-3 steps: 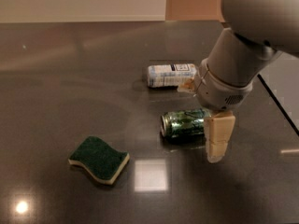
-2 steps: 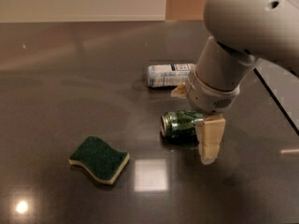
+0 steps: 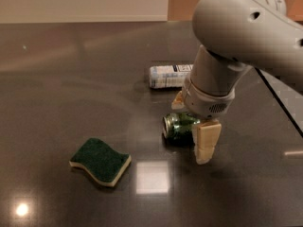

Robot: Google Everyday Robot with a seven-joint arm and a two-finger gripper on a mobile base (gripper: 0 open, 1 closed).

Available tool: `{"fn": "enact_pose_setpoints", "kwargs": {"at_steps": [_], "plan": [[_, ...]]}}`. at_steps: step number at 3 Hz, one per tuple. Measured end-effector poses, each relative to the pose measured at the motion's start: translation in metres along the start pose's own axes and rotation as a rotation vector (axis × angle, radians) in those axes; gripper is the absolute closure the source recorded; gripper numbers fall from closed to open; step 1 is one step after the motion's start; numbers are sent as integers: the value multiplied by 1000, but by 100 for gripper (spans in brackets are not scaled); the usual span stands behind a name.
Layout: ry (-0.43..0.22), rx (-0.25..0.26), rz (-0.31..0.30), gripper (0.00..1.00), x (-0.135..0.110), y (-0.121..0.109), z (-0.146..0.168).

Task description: Pick green can

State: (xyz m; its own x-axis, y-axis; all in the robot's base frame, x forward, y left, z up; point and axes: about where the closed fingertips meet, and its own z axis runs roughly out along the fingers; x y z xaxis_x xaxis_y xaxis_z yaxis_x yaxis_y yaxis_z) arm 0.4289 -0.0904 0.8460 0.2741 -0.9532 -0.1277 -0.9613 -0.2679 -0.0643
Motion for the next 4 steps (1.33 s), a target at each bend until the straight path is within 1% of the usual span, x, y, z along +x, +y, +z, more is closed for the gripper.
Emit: {"fn": "enact_pose_setpoints", "kwargs": {"at_steps": [1,2,3,4], "plan": [[16,2,-1,41,1,0,-4],[29,7,8,62,4,-1,-10],[28,32,10,87,4,-6,-33],[16,69,-4,100,-1,-11,-67]]}}
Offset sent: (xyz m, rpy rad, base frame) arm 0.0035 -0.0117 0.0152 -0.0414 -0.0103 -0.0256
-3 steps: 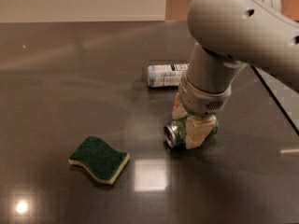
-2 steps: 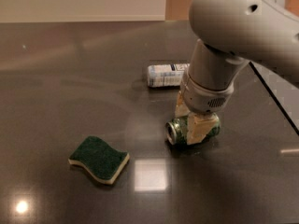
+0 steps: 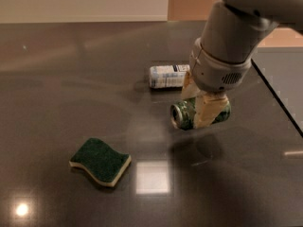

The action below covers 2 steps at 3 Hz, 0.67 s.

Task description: Pick green can

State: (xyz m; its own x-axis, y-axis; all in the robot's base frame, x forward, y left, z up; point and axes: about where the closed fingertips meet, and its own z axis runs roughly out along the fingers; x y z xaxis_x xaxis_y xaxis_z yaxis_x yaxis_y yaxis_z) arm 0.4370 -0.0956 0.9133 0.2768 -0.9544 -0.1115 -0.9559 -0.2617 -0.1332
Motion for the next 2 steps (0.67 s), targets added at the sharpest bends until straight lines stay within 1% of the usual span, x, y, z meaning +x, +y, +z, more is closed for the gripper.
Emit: {"fn": "enact_pose_setpoints", "kwargs": {"at_steps": [1,2], "plan": [[-17,37,-21,100,-6,-5,-30],[-64,84,-39,100,-12,-7,-65]]}}
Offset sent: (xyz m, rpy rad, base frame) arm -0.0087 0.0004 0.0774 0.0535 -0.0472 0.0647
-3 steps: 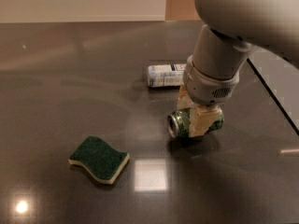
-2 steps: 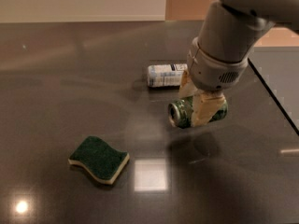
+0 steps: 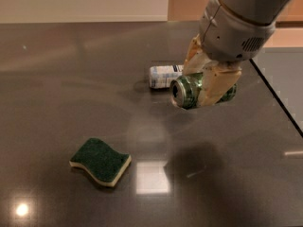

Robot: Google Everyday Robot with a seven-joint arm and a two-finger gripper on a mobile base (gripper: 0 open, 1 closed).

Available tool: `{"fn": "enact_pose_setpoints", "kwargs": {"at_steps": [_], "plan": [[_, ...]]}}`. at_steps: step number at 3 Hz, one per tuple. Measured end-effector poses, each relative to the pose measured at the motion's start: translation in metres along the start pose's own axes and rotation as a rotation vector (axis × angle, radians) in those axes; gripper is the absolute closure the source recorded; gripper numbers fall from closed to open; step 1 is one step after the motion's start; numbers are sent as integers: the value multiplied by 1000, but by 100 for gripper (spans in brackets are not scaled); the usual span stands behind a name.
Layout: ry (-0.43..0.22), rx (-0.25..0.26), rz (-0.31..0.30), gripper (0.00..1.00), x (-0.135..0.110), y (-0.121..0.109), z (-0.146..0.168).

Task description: Pick green can

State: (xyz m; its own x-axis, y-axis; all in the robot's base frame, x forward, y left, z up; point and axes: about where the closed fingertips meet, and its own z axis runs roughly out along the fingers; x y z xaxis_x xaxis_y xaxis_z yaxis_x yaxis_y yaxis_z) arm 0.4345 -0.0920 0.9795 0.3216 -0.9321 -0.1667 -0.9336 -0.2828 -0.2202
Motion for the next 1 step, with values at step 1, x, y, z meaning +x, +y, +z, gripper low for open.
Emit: {"fn": "enact_pose_setpoints", "kwargs": {"at_steps": [1], "plan": [[-3,17,-3,100,-2,-4,-1]]}}
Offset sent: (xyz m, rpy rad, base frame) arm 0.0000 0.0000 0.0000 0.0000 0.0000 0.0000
